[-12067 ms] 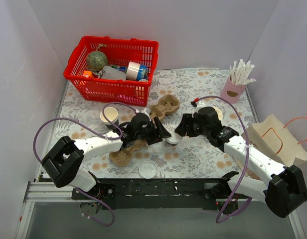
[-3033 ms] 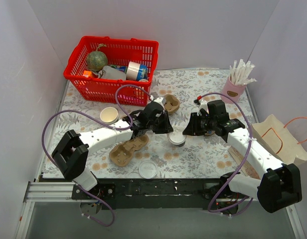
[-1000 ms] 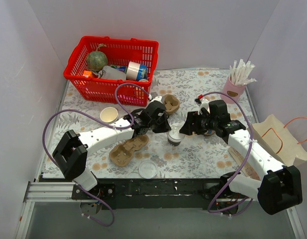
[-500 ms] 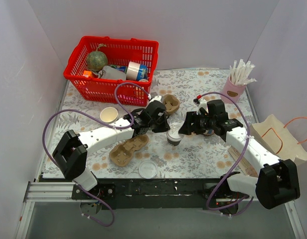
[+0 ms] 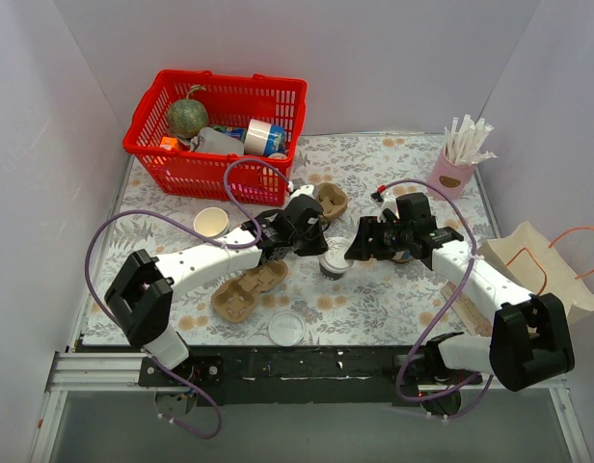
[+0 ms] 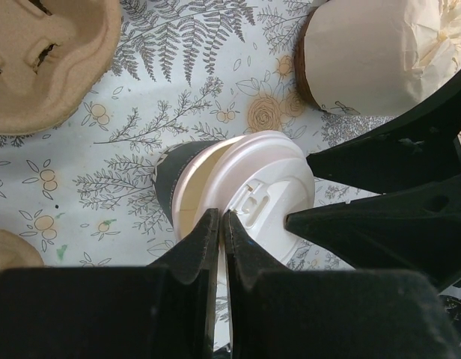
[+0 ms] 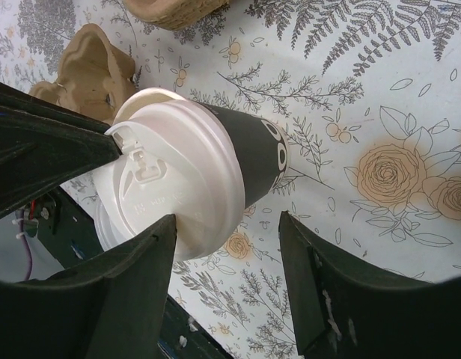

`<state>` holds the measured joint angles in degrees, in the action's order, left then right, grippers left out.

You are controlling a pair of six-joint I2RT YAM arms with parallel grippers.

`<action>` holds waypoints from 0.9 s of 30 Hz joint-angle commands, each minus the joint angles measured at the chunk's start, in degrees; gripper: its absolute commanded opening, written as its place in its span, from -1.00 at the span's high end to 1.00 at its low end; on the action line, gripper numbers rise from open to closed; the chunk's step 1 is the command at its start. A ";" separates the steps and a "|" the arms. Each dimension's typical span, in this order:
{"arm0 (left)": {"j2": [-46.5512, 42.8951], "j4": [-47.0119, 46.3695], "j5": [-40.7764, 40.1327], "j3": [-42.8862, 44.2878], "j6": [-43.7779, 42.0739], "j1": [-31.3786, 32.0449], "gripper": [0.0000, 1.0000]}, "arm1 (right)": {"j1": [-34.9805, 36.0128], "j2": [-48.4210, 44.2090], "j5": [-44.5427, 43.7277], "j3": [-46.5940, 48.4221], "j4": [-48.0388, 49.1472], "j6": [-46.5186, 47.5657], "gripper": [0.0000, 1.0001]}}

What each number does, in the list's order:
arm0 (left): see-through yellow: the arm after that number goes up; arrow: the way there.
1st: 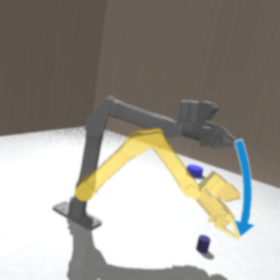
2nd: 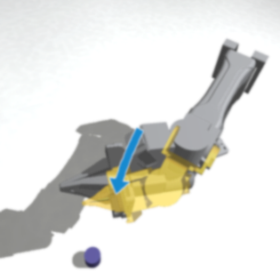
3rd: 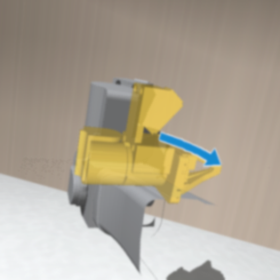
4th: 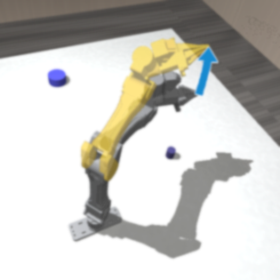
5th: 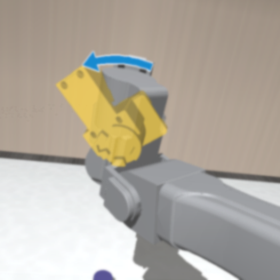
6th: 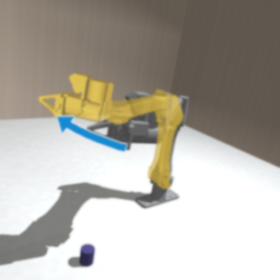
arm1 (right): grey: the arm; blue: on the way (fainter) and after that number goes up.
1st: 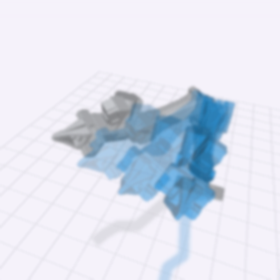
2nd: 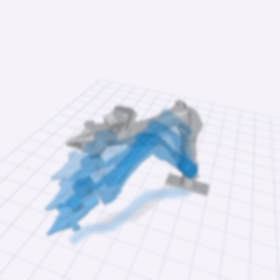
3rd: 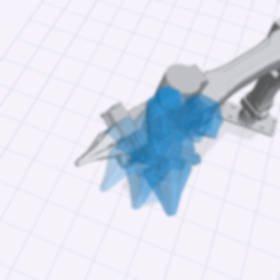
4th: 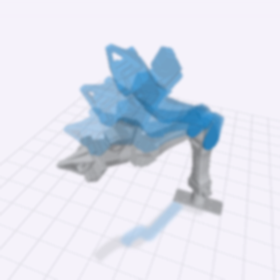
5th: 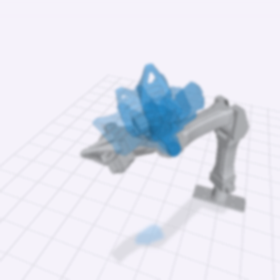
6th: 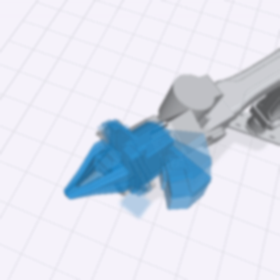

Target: Pack the takeout coffee

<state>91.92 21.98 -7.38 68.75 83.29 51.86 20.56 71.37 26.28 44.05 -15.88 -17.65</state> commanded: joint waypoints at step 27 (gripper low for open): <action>-2.98 -0.62 0.51 1.04 -0.76 -3.51 1.00 | -1.22 -7.57 3.68 1.21 0.23 0.34 -0.84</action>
<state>89.14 22.24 -8.19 68.75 82.89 48.93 19.81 63.11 28.60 44.05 -16.29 -17.78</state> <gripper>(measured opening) 0.032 0.919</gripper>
